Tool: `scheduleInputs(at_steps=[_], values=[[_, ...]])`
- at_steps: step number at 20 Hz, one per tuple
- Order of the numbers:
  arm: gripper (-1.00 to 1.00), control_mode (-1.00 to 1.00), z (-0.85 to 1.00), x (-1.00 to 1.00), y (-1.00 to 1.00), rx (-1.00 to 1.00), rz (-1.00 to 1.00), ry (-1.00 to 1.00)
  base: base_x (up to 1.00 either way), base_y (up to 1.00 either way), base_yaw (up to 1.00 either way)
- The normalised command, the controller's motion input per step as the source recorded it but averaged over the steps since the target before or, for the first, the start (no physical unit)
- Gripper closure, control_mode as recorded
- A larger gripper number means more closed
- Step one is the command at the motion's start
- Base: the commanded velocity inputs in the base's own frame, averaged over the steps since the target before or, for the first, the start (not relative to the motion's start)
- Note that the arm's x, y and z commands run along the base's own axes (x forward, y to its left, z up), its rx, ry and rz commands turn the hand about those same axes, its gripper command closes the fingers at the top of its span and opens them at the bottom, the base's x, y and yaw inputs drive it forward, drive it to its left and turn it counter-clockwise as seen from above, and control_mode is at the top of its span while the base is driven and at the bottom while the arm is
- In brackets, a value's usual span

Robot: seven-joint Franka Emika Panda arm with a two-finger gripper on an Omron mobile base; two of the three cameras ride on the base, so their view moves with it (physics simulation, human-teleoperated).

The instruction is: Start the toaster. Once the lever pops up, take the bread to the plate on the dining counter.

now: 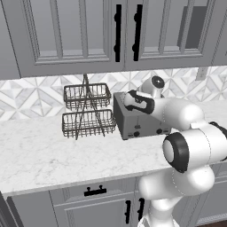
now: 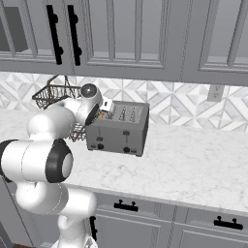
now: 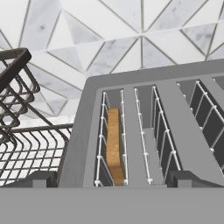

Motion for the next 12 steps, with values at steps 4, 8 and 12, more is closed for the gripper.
scheduleInputs(at_steps=[4, 8, 12], values=[[-1.0, -1.0, 0.0, 0.0, 0.0, 0.0, 0.0, 0.0, 0.0, 0.0, 0.0], [-1.0, -1.0, 0.0, 0.0, 0.0, 0.0, 0.0, 0.0, 0.0, 0.0, 0.0], [-1.0, -1.0, 0.0, 0.0, 0.0, 0.0, 0.0, 0.0, 0.0, 0.0, 0.0]])
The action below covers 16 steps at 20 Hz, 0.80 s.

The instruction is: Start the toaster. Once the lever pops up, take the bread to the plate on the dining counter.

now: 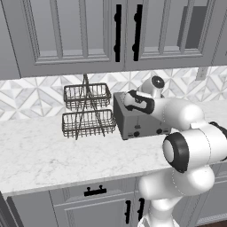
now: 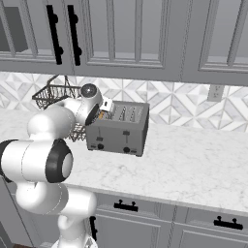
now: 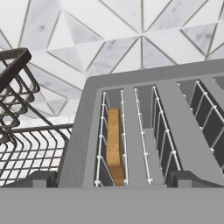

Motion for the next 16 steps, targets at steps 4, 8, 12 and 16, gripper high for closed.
scheduleInputs(at_steps=[4, 8, 12, 16], values=[[-1.0, -1.0, 0.0, 0.0, 0.0, 0.0, 0.0, 0.0, 0.0, 0.0, 0.0], [-1.0, -1.0, 0.0, 0.0, 0.0, 0.0, 0.0, 0.0, 0.0, 0.0, 0.0], [-1.0, -1.0, 0.0, 0.0, 0.0, 0.0, 0.0, 0.0, 0.0, 0.0, 0.0], [-1.0, -1.0, 0.0, 0.0, 0.0, 0.0, 0.0, 0.0, 0.0, 0.0, 0.0]])
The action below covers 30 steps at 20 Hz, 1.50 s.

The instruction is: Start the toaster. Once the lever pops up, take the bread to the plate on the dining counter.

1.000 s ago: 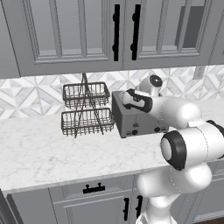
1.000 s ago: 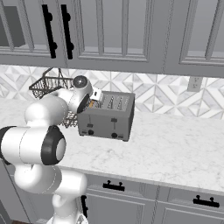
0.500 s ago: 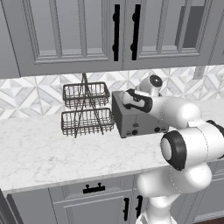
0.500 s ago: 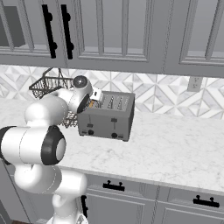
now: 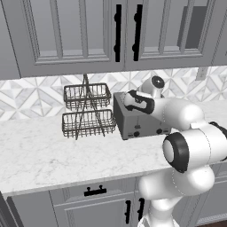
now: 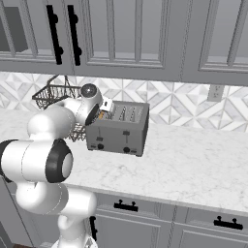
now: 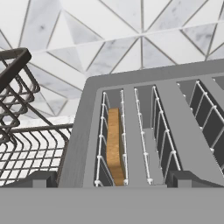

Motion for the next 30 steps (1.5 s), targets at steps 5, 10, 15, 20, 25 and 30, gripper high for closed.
scheduleInputs(at_steps=[5, 10, 15, 20, 25, 30], values=[[-1.0, -1.0, 0.0, 0.0, 0.0, 0.0, 0.0, 0.0, 0.0, 0.0, 0.0], [-1.0, -1.0, 0.0, 0.0, 0.0, 0.0, 0.0, 0.0, 0.0, 0.0, 0.0], [-1.0, -1.0, 0.0, 0.0, 0.0, 0.0, 0.0, 0.0, 0.0, 0.0, 0.0], [-1.0, -1.0, 0.0, 0.0, 0.0, 0.0, 0.0, 0.0, 0.0, 0.0, 0.0], [-1.0, -1.0, 0.0, 0.0, 0.0, 0.0, 0.0, 0.0, 0.0, 0.0, 0.0], [-1.0, -1.0, 0.0, 0.0, 0.0, 0.0, 0.0, 0.0, 0.0, 0.0, 0.0]])
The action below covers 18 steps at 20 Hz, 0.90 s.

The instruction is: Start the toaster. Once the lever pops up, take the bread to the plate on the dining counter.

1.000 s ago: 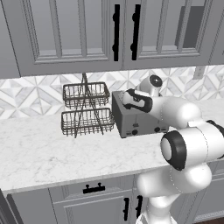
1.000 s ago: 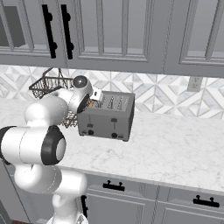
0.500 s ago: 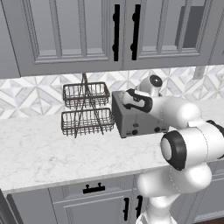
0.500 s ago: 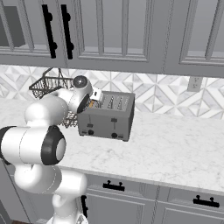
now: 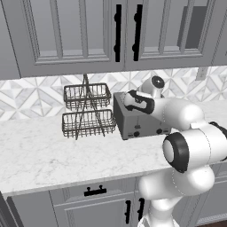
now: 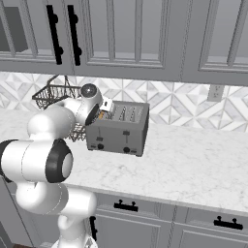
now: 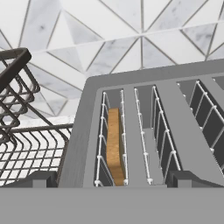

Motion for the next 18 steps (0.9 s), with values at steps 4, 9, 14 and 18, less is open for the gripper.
scheduleInputs(at_steps=[4, 9, 14, 18], values=[[-1.0, -1.0, 0.0, 0.0, 0.0, 0.0, 0.0, 0.0, 0.0, 0.0, 0.0], [-1.0, -1.0, 0.0, 0.0, 0.0, 0.0, 0.0, 0.0, 0.0, 0.0, 0.0], [-1.0, -1.0, 0.0, 0.0, 0.0, 0.0, 0.0, 0.0, 0.0, 0.0, 0.0], [-1.0, -1.0, 0.0, 0.0, 0.0, 0.0, 0.0, 0.0, 0.0, 0.0, 0.0]])
